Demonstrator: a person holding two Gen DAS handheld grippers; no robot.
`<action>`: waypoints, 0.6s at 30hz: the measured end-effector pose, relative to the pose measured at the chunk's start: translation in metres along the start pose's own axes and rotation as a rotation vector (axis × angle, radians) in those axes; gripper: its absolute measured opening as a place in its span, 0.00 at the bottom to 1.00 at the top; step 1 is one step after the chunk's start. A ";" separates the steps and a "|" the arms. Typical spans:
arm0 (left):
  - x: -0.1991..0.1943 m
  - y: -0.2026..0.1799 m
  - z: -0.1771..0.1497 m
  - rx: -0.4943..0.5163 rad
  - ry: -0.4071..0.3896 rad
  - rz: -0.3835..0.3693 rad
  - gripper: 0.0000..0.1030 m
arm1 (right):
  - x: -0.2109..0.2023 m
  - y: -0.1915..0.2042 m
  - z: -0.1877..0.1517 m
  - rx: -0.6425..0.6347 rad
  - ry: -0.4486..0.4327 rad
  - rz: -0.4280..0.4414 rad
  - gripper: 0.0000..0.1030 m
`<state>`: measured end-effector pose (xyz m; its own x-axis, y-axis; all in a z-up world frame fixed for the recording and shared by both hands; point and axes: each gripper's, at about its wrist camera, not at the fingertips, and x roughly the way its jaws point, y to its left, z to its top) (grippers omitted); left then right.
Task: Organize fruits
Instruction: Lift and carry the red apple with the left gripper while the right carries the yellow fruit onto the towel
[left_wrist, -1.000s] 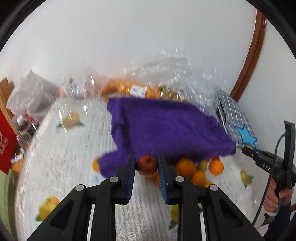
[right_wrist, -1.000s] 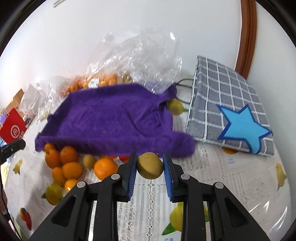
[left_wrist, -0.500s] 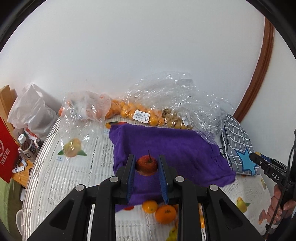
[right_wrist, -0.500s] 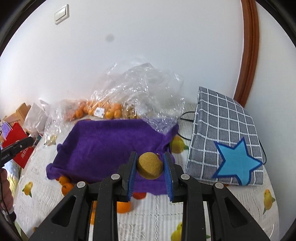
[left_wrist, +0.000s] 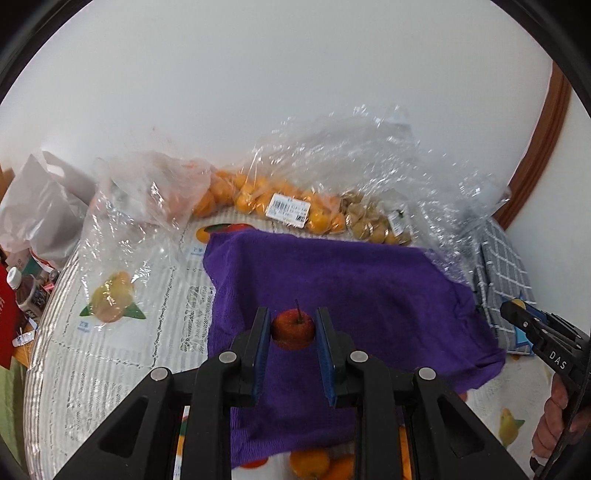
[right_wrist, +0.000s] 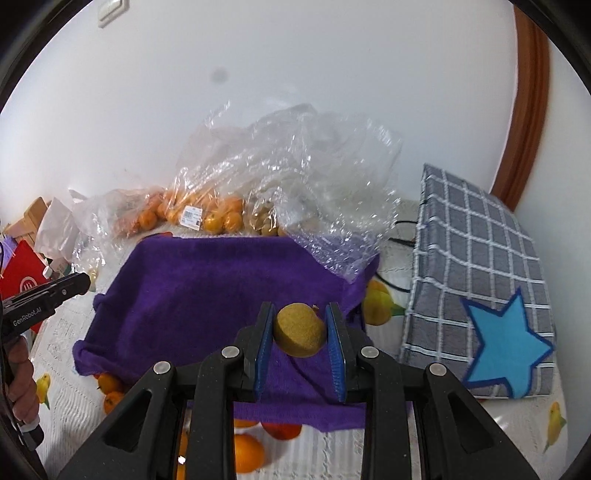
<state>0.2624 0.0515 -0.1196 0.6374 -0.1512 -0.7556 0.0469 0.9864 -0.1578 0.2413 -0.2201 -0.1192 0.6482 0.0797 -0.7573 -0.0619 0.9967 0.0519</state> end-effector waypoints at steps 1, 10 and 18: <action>0.004 0.000 0.000 0.001 0.006 0.004 0.23 | 0.009 0.001 0.000 0.000 0.011 0.003 0.27; 0.034 -0.001 -0.008 0.019 0.057 0.006 0.23 | 0.057 0.013 -0.001 -0.023 0.069 0.005 0.27; 0.048 -0.006 -0.015 0.041 0.091 0.001 0.23 | 0.075 0.012 -0.009 -0.031 0.113 -0.003 0.27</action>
<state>0.2813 0.0378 -0.1639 0.5650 -0.1537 -0.8106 0.0788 0.9881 -0.1325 0.2821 -0.2024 -0.1814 0.5588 0.0725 -0.8262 -0.0842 0.9960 0.0304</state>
